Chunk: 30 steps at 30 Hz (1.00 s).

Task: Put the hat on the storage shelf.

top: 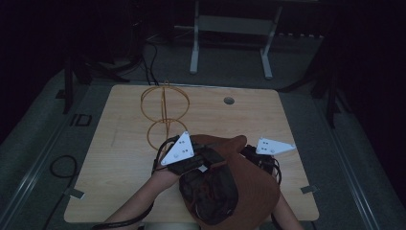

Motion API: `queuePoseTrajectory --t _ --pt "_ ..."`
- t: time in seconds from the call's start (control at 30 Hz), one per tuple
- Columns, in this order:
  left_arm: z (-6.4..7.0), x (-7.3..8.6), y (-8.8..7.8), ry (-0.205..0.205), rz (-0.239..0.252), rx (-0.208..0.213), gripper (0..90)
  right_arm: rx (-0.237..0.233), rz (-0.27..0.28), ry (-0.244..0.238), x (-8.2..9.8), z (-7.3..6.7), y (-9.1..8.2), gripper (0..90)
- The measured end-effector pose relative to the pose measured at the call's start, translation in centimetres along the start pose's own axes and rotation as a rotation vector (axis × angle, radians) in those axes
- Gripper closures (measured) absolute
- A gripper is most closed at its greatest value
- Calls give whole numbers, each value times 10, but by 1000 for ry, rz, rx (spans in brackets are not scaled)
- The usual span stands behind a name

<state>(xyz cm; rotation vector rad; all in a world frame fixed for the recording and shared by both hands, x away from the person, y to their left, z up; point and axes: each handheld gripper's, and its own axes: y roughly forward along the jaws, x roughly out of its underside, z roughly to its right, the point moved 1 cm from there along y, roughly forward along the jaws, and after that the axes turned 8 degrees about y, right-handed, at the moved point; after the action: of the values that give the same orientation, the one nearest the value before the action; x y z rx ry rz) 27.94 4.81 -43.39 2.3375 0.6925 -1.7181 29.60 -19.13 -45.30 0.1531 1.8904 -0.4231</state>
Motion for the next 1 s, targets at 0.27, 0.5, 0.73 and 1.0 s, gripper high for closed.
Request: queuePoseTrajectory --t 0.27,0.5,0.73,1.0 --pt "5 -8 5 39 -1 -33 859 -94 20 47 -9 4 6 516" --pt "1 -5 2 20 0 4 854 -99 -28 11 -10 1 8 860" --pt "-6 -9 0 0 -9 17 731 -93 -51 14 -12 -2 6 881" --pt "-16 -13 -14 -50 -16 -31 503 -69 3 33 -21 6 -8 882"
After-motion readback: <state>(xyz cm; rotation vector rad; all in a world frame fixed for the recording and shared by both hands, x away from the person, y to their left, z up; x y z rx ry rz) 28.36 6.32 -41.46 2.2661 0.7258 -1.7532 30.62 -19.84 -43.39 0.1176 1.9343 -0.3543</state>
